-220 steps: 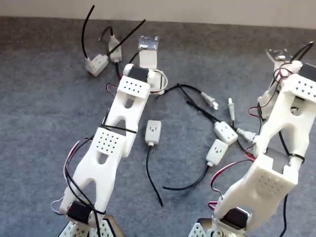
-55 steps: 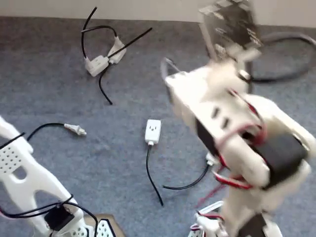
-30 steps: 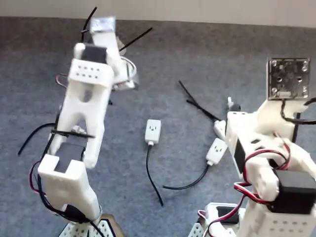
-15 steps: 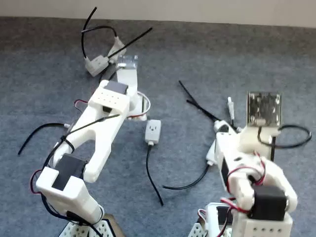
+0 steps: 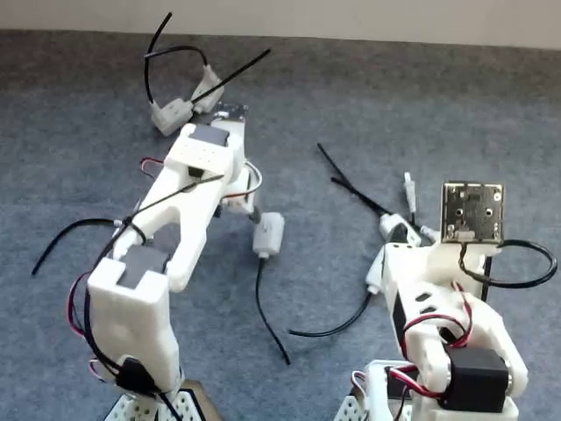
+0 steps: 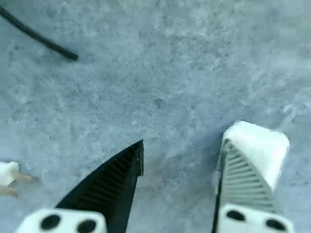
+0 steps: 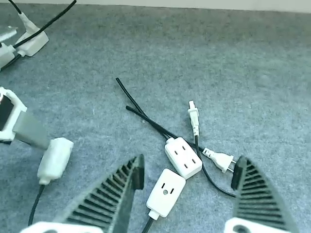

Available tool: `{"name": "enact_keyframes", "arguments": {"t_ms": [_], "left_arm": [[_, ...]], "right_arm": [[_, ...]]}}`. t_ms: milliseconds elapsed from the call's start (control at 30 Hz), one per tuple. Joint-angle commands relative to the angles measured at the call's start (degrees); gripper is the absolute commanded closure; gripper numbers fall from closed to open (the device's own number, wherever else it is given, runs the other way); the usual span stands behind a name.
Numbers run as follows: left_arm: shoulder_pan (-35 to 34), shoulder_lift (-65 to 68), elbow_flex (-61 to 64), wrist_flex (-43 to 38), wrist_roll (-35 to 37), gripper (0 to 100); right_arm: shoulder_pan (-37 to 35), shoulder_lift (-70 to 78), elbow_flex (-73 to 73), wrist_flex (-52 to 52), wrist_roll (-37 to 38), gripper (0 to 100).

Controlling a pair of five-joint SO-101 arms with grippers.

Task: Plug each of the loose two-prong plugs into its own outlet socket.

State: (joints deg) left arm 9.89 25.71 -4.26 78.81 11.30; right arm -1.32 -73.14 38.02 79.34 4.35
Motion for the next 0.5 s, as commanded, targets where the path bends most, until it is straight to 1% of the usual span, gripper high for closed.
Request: {"name": "enact_keyframes", "arguments": {"t_ms": [0, 67, 133, 233, 300, 367, 400, 467], "left_arm": [[-4.53, 5.58, -8.92, 9.76, -7.65, 75], [-7.60, 7.78, -13.05, 12.92, -9.32, 75], [-10.77, 9.19, -17.45, 15.30, -9.32, 75], [-12.97, 8.66, -25.01, 20.40, -9.23, 75], [-13.23, 6.55, -28.62, 22.15, -8.97, 75], [-12.79, 2.51, -29.32, 22.15, -5.71, 75], [-11.65, 0.13, -29.14, 22.15, -4.31, 75], [-7.78, -4.88, -26.51, 22.15, -3.96, 75]], "right_arm": [[0.57, 1.27, -0.22, -1.10, -0.26, 71.3], [0.57, 1.27, -0.22, -1.10, -0.26, 71.3], [0.48, 1.27, -0.22, -1.10, -0.26, 71.3], [0.31, 1.27, -0.22, -1.10, -0.26, 71.3], [0.31, 1.27, -0.22, -1.19, -0.26, 71.3], [0.31, 1.27, -0.22, -1.19, -0.26, 71.3], [0.31, 1.27, -0.22, -1.19, -0.26, 71.3], [0.31, 1.27, -0.22, -1.27, -0.26, 71.3]]}}
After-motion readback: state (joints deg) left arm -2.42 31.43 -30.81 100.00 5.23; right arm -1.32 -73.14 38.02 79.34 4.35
